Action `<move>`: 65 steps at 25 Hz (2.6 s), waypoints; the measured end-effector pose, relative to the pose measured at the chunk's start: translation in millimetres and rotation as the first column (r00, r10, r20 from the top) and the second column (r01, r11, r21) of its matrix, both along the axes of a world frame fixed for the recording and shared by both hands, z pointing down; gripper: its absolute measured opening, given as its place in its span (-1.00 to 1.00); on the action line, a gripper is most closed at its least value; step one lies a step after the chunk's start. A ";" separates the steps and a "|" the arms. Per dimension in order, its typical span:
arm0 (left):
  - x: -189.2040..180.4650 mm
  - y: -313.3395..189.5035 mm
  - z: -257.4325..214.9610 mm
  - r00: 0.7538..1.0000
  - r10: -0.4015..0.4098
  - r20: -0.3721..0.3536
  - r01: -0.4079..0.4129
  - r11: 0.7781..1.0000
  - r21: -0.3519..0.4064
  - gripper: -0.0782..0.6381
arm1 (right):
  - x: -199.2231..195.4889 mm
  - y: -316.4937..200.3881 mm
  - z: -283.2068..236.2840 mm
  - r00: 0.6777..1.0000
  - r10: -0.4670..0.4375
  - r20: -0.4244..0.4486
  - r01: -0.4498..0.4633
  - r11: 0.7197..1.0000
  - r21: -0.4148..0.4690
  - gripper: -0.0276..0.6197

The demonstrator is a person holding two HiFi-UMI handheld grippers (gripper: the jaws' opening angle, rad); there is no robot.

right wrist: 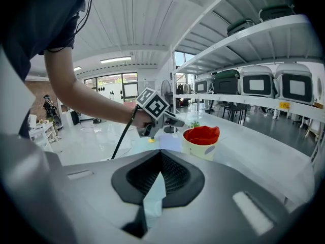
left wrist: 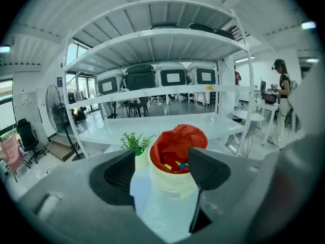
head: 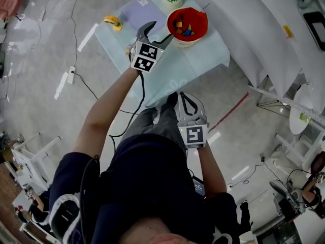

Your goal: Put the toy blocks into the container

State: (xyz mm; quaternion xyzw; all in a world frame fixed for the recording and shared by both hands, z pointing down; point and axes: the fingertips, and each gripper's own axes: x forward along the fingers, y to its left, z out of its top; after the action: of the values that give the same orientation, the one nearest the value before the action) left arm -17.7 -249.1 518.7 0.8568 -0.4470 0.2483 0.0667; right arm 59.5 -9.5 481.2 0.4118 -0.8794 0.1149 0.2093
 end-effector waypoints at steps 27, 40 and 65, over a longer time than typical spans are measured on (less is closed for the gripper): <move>-150.5 54.9 98.0 0.962 -0.266 0.070 0.273 0.950 -0.151 0.17 | -32.5 -5.0 10.8 0.996 -0.090 -0.020 0.090 0.996 -0.025 -0.92; -187.2 81.1 179.5 0.942 -0.285 0.179 0.327 0.903 -0.280 0.16 | -40.5 -4.7 16.3 0.995 -0.098 -0.027 0.096 0.994 -0.045 -0.92; -206.6 90.3 258.3 0.902 -0.368 0.227 0.432 0.788 -0.439 -0.05 | -45.3 0.9 33.1 0.994 -0.098 -0.046 0.093 0.991 -0.094 -0.92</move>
State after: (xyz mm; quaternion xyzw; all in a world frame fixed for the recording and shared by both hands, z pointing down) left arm -224.3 -158.8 777.0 0.6809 -0.5462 0.3861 0.2983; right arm 14.1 -8.5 514.2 0.3621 -0.8863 0.1346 0.2555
